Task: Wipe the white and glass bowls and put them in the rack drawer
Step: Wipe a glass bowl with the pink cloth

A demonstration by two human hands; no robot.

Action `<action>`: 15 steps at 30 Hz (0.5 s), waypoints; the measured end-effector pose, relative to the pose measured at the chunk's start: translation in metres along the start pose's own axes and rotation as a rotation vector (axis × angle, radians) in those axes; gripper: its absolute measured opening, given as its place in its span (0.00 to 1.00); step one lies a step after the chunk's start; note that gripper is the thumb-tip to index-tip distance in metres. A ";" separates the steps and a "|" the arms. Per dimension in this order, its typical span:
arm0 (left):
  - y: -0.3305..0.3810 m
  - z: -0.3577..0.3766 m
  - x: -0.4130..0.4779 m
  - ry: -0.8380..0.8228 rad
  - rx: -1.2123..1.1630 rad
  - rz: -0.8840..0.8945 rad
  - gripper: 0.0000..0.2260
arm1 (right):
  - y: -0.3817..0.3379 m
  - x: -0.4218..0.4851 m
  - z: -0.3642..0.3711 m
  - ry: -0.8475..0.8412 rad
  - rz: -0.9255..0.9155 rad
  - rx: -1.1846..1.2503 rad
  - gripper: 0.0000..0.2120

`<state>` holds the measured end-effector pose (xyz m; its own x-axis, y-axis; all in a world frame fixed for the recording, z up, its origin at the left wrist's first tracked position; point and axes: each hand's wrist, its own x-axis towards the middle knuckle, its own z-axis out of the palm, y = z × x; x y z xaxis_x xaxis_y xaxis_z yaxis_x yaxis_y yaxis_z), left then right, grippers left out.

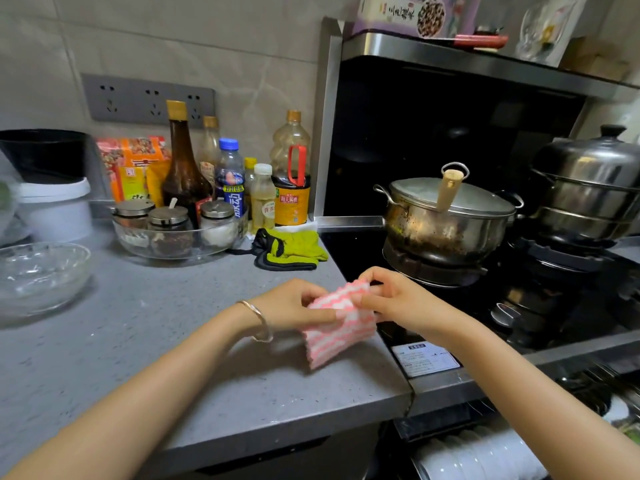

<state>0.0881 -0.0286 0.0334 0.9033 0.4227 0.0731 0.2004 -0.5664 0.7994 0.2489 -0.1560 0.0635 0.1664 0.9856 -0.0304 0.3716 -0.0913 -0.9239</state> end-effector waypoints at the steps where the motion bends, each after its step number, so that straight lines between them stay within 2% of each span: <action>1: 0.005 -0.009 -0.009 -0.004 -0.047 0.006 0.12 | -0.007 -0.004 0.001 -0.009 -0.011 0.067 0.08; 3: 0.014 -0.027 -0.028 0.020 -0.145 0.020 0.04 | -0.017 -0.010 0.004 -0.059 -0.029 0.182 0.10; 5: 0.022 -0.043 -0.050 0.069 -0.213 0.024 0.04 | -0.023 -0.009 0.013 -0.150 -0.053 0.254 0.15; 6: 0.024 -0.051 -0.060 0.075 -0.209 0.029 0.02 | -0.024 -0.005 0.020 -0.207 -0.068 0.263 0.19; 9: 0.034 -0.073 -0.091 0.064 -0.164 0.049 0.06 | -0.031 0.015 0.046 -0.395 -0.085 0.227 0.27; 12: 0.035 -0.092 -0.114 0.022 -0.104 0.019 0.04 | -0.045 0.033 0.083 -0.617 -0.041 0.299 0.35; 15: 0.027 -0.112 -0.133 0.078 0.000 0.001 0.04 | -0.057 0.047 0.128 -0.699 0.036 0.391 0.39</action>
<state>-0.0696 -0.0207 0.1121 0.8713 0.4760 0.1197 0.1997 -0.5667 0.7994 0.1187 -0.0858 0.0654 -0.4865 0.8559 -0.1753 0.0081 -0.1962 -0.9805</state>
